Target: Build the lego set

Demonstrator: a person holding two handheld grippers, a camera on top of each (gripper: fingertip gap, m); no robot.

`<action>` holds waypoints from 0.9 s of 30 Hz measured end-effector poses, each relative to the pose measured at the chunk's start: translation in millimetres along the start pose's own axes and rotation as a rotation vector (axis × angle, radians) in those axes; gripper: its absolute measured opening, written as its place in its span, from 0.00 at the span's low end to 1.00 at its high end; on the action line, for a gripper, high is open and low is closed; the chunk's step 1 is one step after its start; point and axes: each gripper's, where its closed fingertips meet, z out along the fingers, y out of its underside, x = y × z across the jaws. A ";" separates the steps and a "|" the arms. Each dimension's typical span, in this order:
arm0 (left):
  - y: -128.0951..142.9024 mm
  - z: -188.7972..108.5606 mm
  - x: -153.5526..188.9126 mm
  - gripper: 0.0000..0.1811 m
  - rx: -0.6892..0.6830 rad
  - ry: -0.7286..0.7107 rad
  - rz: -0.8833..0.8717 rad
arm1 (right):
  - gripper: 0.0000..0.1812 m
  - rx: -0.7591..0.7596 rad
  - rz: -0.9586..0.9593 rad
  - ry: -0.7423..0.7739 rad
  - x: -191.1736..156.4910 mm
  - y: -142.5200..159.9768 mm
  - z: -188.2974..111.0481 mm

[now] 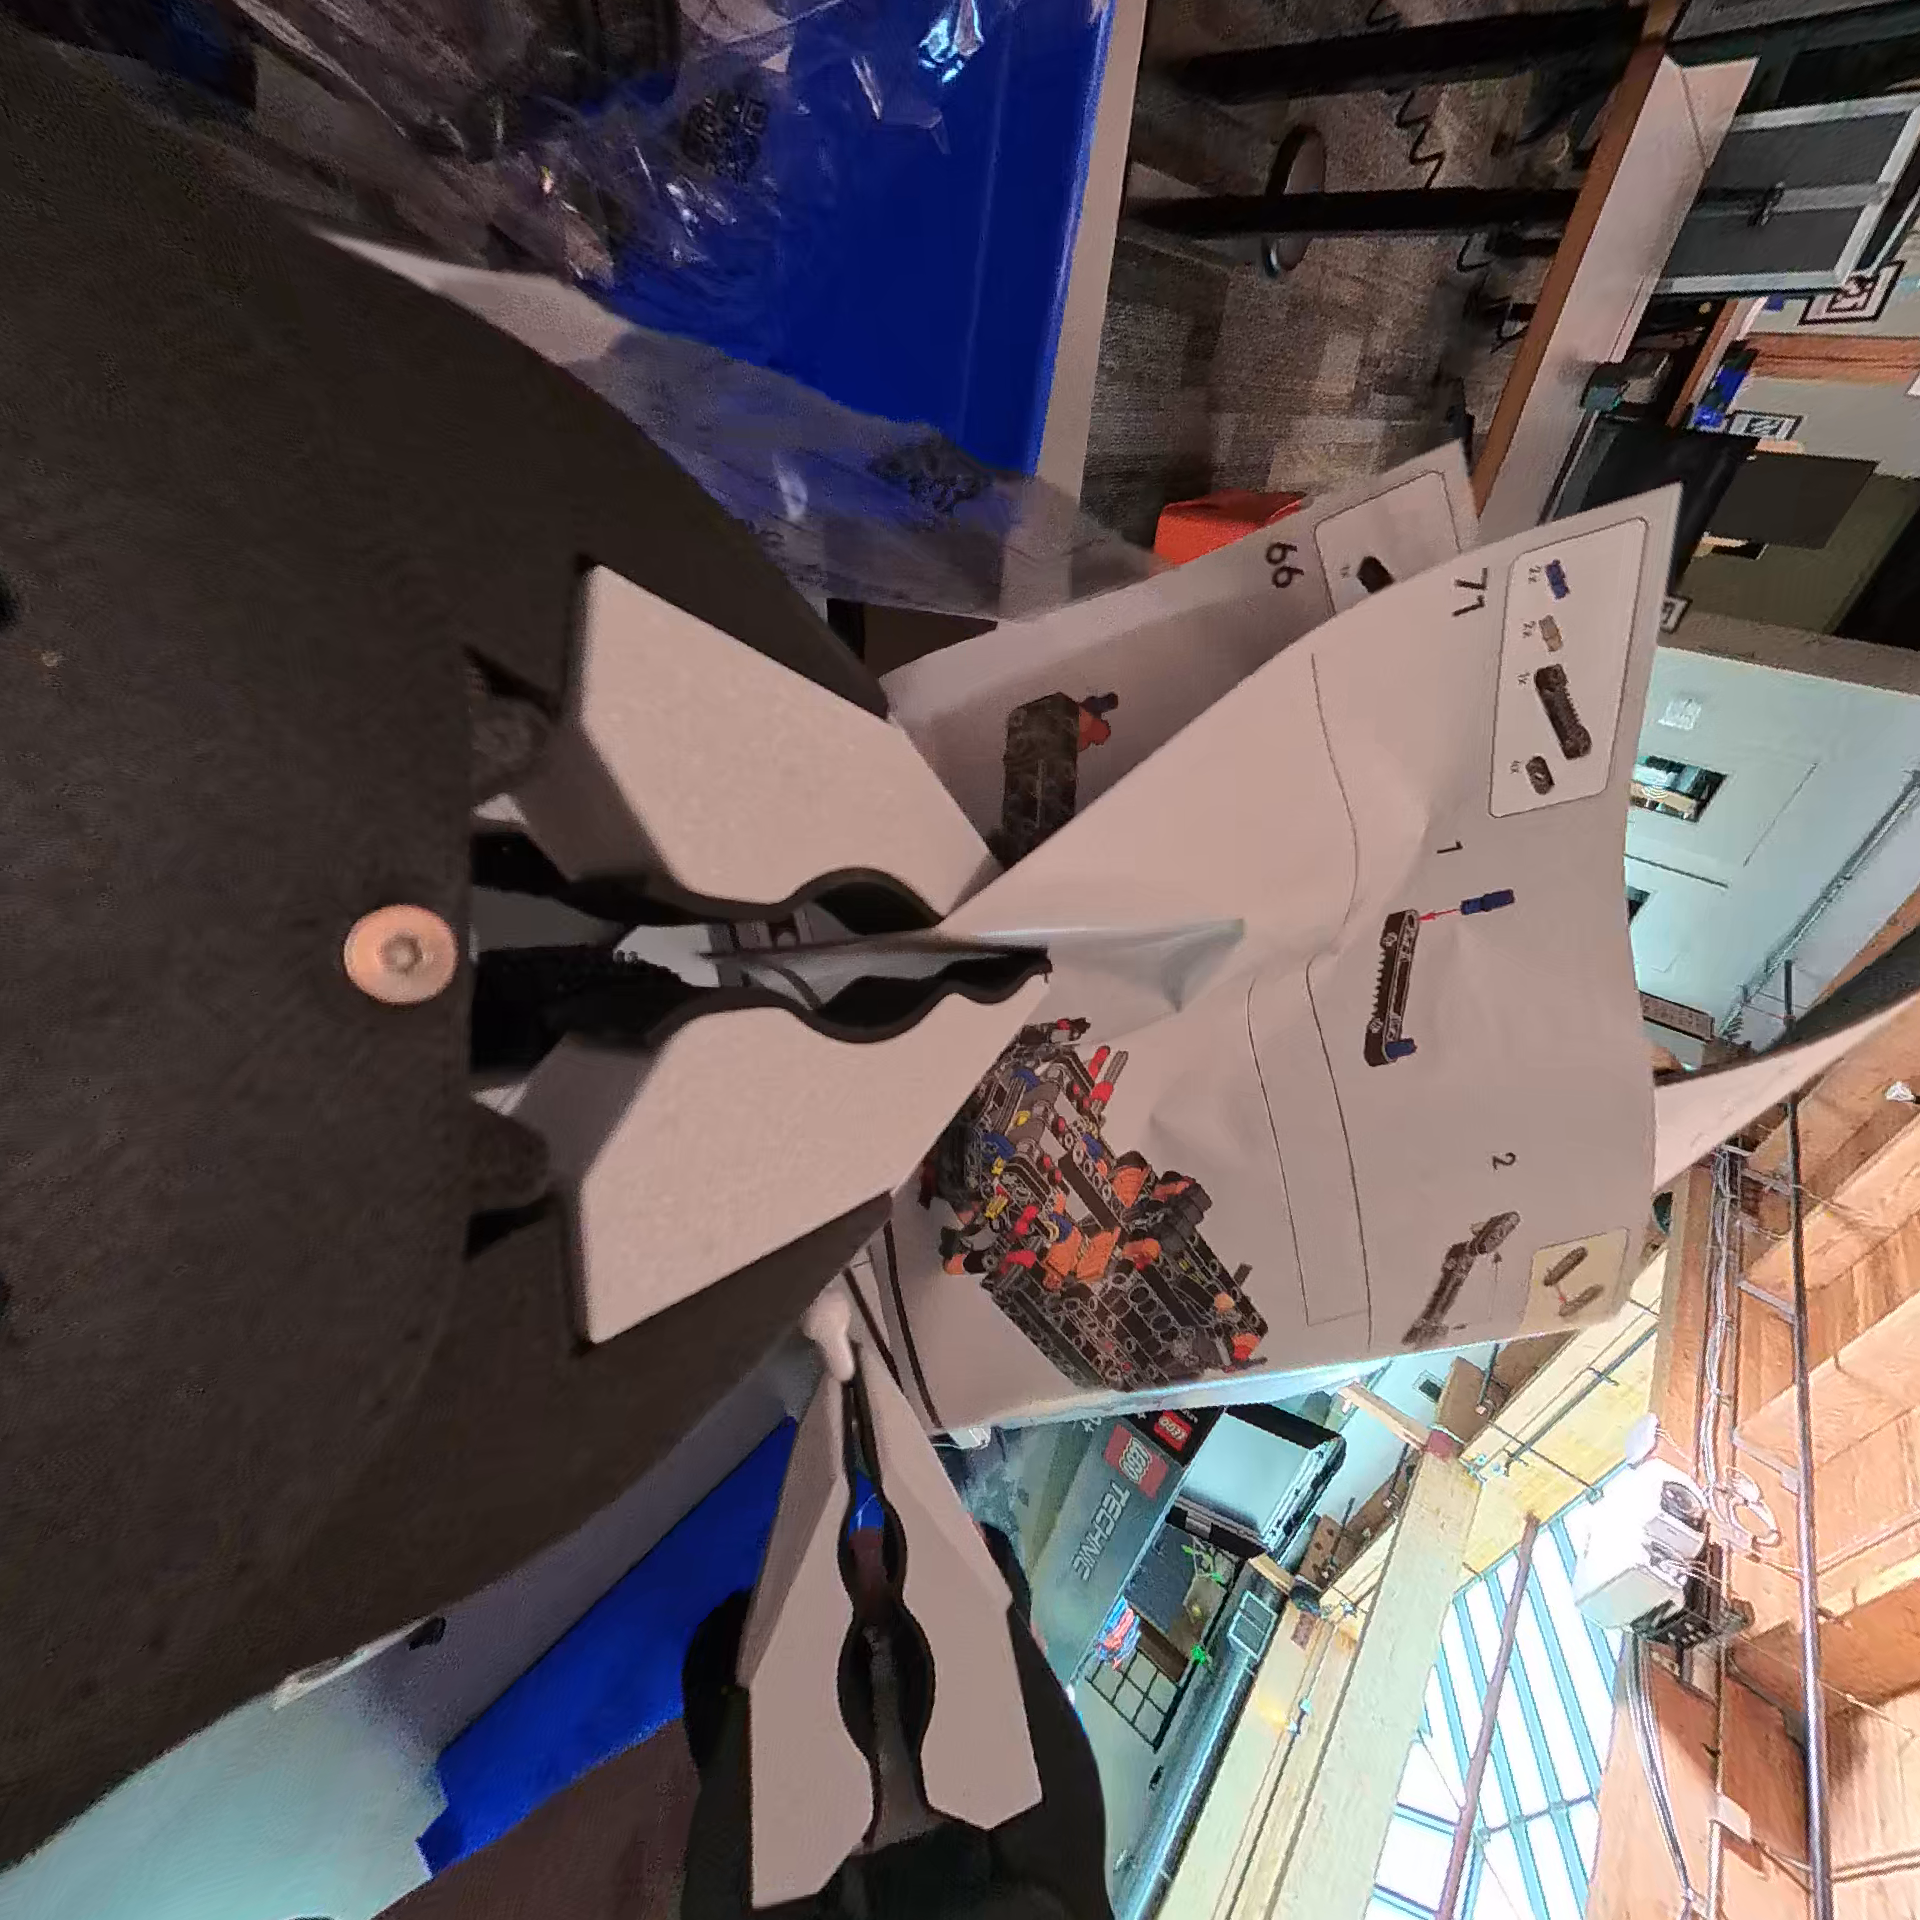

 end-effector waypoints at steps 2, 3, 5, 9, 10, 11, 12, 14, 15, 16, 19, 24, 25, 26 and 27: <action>3.7 -1.1 -0.4 0.00 0.002 0.018 -0.003 | 0.00 0.036 0.045 0.014 0.7 -0.8 -1.8; 6.1 -2.3 0.1 0.00 0.007 0.030 0.002 | 0.00 0.061 0.085 0.027 1.7 -1.3 -2.1; 13.3 -5.6 -0.4 0.00 0.009 0.041 0.009 | 0.00 0.118 0.183 0.052 2.3 -0.6 -0.8; 17.7 -11.9 1.4 0.00 0.016 0.026 0.038 | 0.00 0.162 0.281 0.119 6.1 -1.0 0.7; 19.2 -13.4 -0.5 0.00 0.019 0.010 0.034 | 0.00 0.164 0.293 0.126 7.5 -1.4 0.4; 20.9 -14.8 -3.0 0.00 0.019 -0.016 0.039 | 0.00 0.166 0.306 0.129 9.3 -1.7 0.0; 23.2 -15.6 -4.0 0.00 0.017 -0.033 0.041 | 0.00 0.167 0.315 0.142 12.1 -2.2 -1.0; 27.1 -15.9 -4.4 0.00 0.012 -0.054 0.034 | 0.00 0.137 0.325 0.157 14.8 -1.3 1.6; 27.6 -16.1 -5.1 0.00 0.017 -0.059 0.021 | 0.00 0.121 0.324 0.173 16.2 -0.2 3.8; 27.5 -16.2 -5.9 0.00 0.025 -0.062 0.003 | 0.00 0.106 0.333 0.186 17.8 1.3 6.3; 31.1 -18.2 -9.5 0.01 0.006 -0.116 0.025 | 0.00 0.049 0.342 0.227 23.0 6.3 13.5; 36.1 -34.4 -9.0 0.15 -0.014 -0.172 0.106 | 0.00 -0.027 0.292 0.264 24.5 5.5 15.1; 37.8 -37.9 -6.6 0.16 -0.026 -0.177 0.129 | 0.00 -0.029 0.291 0.254 23.1 5.3 14.9; 38.5 -41.4 -3.7 0.17 -0.036 -0.181 0.148 | 0.03 -0.026 0.303 0.238 21.1 4.5 14.5; 38.4 -45.0 0.6 0.17 -0.041 -0.174 0.164 | 0.11 -0.013 0.315 0.225 19.5 1.1 12.4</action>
